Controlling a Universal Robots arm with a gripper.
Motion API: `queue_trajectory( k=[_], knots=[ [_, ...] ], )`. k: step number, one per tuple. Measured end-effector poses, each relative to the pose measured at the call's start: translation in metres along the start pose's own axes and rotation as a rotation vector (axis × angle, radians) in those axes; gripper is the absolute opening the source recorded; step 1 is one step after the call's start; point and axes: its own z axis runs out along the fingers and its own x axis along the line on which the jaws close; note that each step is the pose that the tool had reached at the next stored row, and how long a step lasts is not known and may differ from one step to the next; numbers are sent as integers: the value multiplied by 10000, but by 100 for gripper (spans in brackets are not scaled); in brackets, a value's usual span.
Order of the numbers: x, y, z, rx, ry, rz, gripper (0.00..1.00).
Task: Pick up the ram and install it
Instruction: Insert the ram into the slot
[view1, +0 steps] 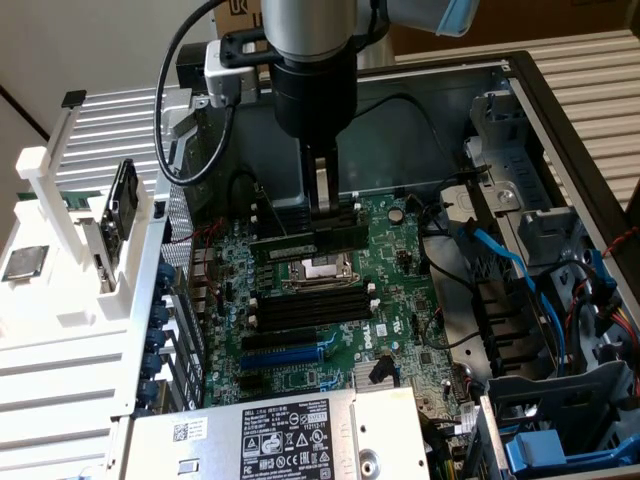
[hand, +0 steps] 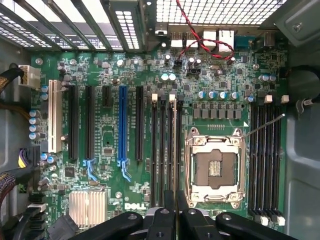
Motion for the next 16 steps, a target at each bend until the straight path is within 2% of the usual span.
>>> queue_trajectory(
  k=[6, 7, 9, 16],
  knots=[
    [85, 0, 33, -3, -10, 16, 13],
    [110, -3, 56, -105, -22, 23, 13],
    [124, -12, 65, -230, -28, 25, 13],
    [136, -55, 88, -244, -106, 48, 13]
  ],
)
